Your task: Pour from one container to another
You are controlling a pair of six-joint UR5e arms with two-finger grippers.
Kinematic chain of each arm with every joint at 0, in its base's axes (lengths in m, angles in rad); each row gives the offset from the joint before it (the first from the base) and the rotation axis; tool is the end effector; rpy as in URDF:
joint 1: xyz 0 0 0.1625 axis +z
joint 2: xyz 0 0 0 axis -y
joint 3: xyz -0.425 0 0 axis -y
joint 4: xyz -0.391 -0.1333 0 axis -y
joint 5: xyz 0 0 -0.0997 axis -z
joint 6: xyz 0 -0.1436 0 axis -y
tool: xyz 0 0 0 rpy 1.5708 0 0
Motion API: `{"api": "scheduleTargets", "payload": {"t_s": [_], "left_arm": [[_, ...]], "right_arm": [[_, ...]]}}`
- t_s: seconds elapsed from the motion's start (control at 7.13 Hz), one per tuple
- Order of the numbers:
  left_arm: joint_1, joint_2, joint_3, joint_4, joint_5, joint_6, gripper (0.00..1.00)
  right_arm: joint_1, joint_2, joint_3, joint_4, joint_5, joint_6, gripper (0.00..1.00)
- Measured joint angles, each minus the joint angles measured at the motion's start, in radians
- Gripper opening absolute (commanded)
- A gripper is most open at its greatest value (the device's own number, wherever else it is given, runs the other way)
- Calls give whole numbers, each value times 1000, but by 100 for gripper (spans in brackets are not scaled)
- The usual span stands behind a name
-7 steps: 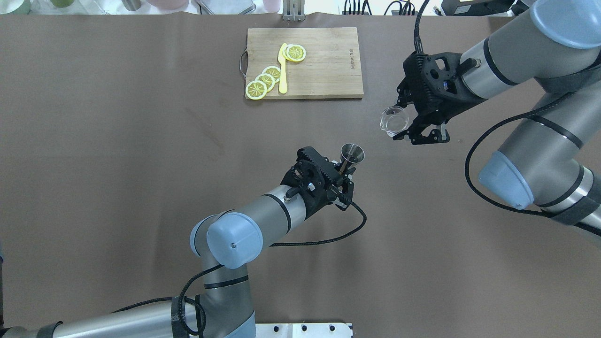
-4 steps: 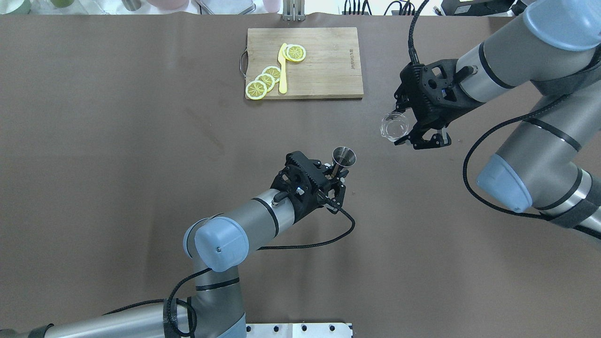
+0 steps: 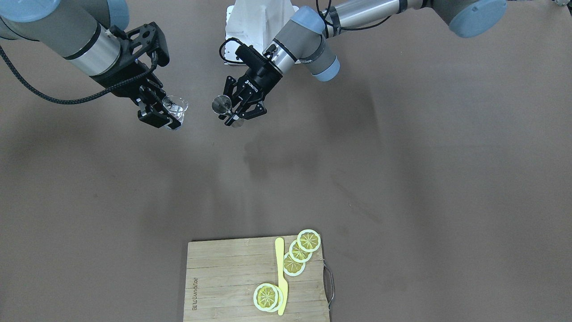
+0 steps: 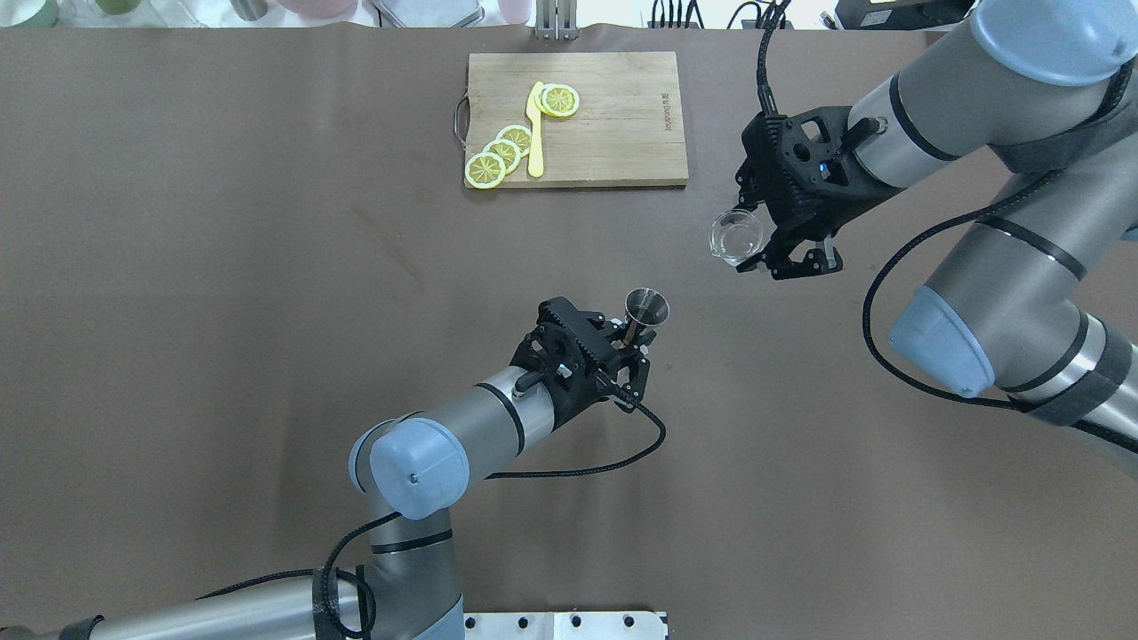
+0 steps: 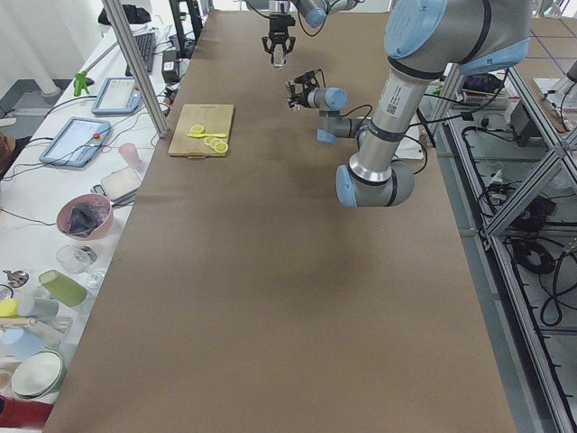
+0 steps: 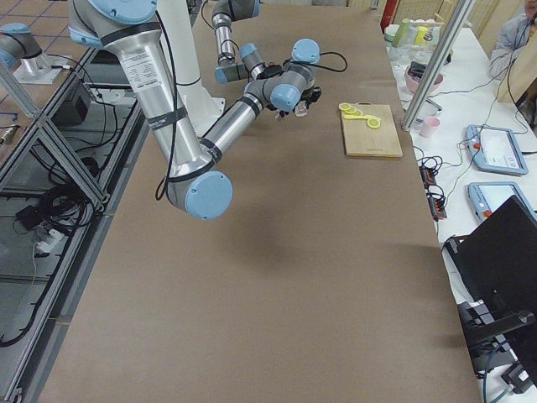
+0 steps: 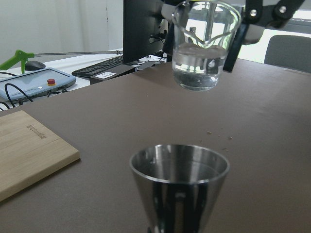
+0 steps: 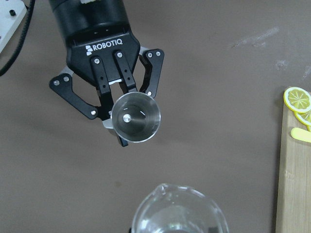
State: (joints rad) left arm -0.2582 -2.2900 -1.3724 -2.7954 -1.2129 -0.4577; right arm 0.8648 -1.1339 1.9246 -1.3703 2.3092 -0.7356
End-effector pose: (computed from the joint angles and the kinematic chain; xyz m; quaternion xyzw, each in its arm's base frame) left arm 0.6631 -0.3650 0.1661 0.5659 0.5110 0.1381 0.6321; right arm -0.3603 -0.4791 0.2444 0.4482 -0.3109 -0.6704 0.5031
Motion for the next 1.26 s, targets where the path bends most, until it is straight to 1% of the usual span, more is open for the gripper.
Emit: {"api": "scheduleTargets", "payload": {"t_s": [0.7, 1.26], "left_arm": [[-1, -4, 13, -6, 7, 2, 0], [-1, -31, 34, -2, 15, 9, 0]], "right_arm": [[-17, 42, 12, -95, -24, 28, 0], [-64, 49, 65, -188, -95, 35, 0]]}}
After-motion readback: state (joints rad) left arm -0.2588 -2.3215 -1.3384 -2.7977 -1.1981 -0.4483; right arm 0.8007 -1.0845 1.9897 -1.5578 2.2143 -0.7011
